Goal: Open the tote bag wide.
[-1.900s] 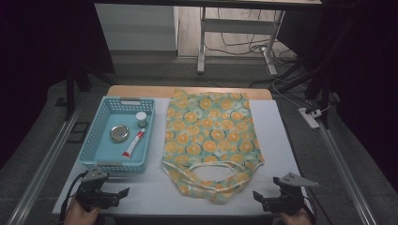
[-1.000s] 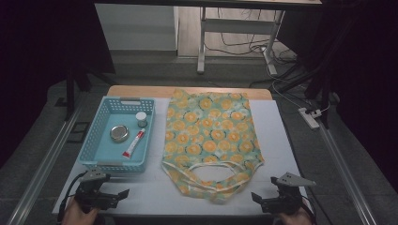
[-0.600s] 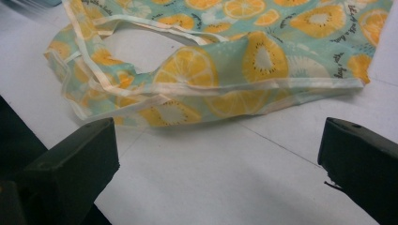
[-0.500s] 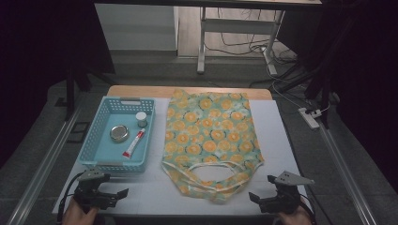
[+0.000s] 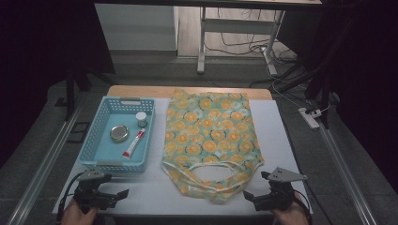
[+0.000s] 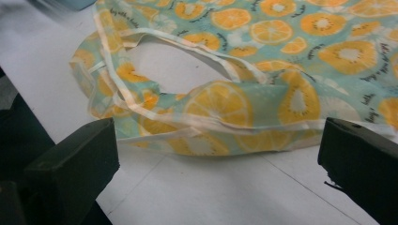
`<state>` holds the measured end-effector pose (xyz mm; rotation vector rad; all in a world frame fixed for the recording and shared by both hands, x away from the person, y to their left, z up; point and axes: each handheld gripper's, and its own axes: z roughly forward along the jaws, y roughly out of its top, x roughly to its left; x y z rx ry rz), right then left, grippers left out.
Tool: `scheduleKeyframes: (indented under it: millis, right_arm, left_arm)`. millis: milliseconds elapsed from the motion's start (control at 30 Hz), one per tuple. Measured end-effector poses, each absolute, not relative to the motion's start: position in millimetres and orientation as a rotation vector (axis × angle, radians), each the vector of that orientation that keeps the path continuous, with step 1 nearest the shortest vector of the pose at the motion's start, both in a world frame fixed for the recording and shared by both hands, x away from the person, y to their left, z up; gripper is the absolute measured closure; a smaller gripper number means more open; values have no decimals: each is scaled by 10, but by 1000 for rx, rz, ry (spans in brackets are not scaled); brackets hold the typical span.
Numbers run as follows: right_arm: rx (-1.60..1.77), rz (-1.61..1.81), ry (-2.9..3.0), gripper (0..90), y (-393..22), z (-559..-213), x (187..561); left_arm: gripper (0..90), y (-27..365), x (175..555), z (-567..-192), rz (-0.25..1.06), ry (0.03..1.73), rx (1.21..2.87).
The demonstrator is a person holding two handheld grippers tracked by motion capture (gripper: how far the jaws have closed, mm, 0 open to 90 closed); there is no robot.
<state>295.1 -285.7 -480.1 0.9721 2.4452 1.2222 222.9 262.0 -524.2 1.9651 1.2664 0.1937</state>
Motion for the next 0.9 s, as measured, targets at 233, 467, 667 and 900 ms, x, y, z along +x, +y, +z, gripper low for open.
scheduleKeyframes:
  millis: [233, 467, 667, 900]
  right_arm:
    - [949, 1205, 2473, 0, -2750, -4778, 3002]
    - [916, 1203, 2490, 0, -2620, -4742, 3026]
    - [870, 1187, 2523, 0, -2471, -4709, 3083]
    - [844, 1177, 2583, 0, -2312, -4752, 3162]
  left_arm:
    - [22, 2624, 2231, -5243, 192, 1266, 1964]
    - [8, 2617, 2230, -5242, 198, 1264, 1970]
    - [7, 2603, 2229, -5242, 204, 1263, 1980]
    - [7, 2593, 2226, -5241, 208, 1253, 1988]
